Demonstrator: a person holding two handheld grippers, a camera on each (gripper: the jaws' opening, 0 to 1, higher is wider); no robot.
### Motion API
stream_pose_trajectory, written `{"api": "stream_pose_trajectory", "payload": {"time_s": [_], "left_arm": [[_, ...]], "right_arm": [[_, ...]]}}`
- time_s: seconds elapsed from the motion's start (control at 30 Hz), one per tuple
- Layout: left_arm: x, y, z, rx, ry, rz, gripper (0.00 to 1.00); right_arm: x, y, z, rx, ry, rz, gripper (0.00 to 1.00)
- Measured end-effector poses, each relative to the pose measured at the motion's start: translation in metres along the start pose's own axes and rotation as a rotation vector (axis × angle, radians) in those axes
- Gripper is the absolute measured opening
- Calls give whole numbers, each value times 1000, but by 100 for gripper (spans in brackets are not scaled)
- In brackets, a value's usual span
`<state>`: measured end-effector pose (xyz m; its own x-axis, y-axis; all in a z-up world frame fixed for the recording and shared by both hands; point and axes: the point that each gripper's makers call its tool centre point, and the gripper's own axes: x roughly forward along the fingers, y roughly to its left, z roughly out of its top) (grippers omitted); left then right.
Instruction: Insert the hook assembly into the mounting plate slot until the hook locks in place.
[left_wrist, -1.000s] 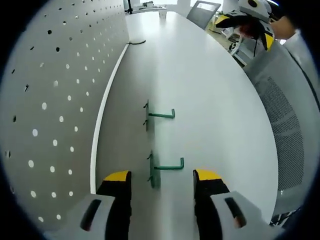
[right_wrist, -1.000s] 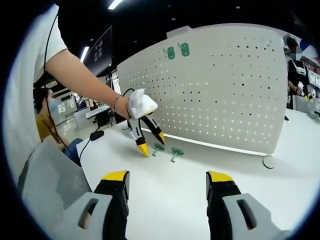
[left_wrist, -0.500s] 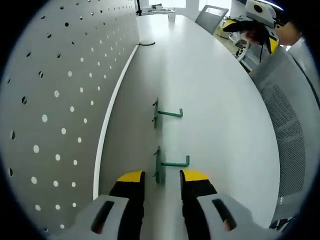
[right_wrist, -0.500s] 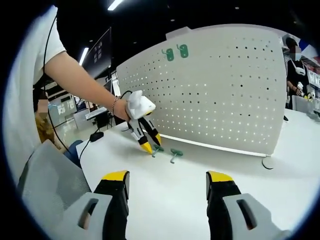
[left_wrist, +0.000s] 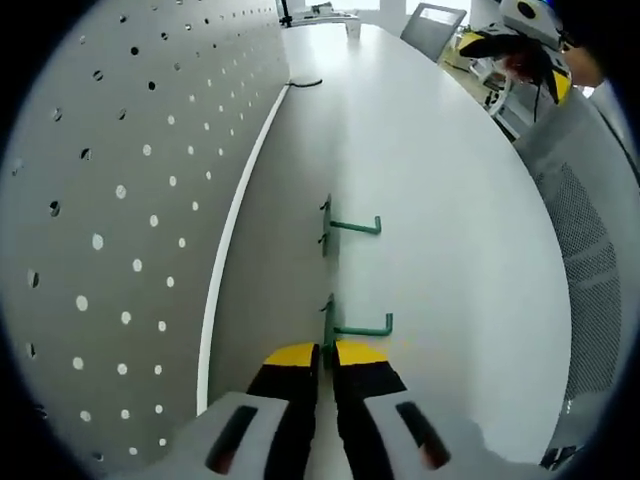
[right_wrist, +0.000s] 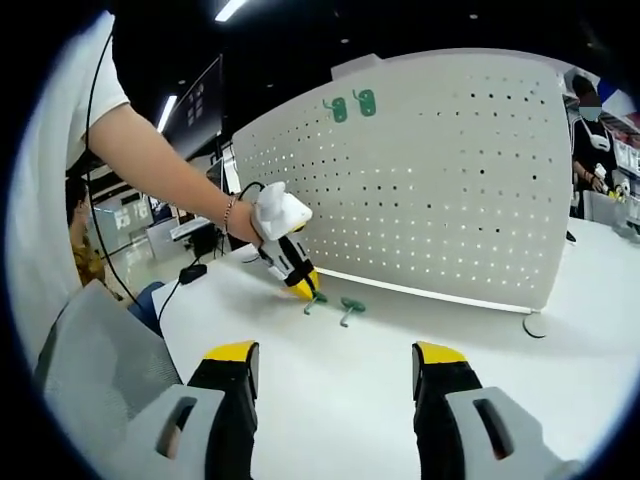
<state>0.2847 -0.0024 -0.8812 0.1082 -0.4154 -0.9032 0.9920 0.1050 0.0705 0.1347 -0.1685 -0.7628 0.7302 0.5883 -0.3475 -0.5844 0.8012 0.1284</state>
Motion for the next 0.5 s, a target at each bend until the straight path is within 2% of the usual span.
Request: {"api": "stream_pose_trajectory", "payload": {"time_s": [0.5], "left_arm": [[0,2,0,16,7,23,4]], "right_arm": [[-1,-1,1,4,-6,-3,60]]}}
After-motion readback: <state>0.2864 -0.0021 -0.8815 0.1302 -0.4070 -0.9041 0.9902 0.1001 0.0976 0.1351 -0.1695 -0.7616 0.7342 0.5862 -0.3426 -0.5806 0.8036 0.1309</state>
